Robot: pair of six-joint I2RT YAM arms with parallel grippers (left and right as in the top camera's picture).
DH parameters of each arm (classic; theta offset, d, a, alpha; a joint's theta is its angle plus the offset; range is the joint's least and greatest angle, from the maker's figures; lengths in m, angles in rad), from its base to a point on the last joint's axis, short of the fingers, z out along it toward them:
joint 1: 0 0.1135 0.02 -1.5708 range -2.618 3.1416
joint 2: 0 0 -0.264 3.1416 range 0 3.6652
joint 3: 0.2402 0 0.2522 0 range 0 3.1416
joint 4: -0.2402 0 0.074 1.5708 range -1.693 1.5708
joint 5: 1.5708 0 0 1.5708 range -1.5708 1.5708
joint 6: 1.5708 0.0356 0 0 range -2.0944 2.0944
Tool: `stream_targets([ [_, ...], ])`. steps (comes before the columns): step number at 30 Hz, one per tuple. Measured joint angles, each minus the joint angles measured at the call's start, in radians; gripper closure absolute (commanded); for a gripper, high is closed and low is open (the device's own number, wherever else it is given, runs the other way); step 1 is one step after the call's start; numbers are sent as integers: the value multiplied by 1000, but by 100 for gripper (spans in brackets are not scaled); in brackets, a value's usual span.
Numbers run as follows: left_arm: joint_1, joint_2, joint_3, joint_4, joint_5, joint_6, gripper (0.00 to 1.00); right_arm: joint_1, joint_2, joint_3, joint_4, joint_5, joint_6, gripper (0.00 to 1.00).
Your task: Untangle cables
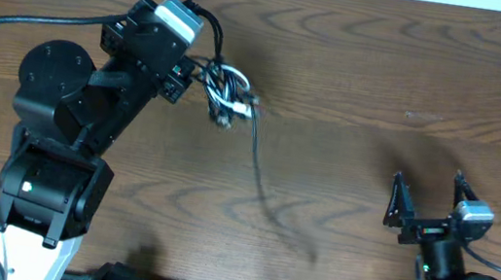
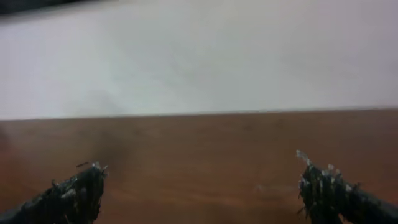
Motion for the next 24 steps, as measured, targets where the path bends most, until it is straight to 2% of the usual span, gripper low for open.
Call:
stream_targets([
  [3,0,1,0,1,0,-10,92,0,123,130,-40,-83,-2,1],
  [6,1,1,0,4,0,-27,92,0,328,294,-109,-228,-10,1],
  [11,2,1,0,4,44,-61,92,0,617,447,-142,-472,-49,1],
  [15,2,1,0,6,114,-76,92,0,844,481,4,-729,-58,1],
  [19,2,1,0,19,142,-85,92,0,986,483,108,-893,-16,1],
  [24,2,2,0,53,101,-89,92,8,1007,484,180,-976,25,1],
])
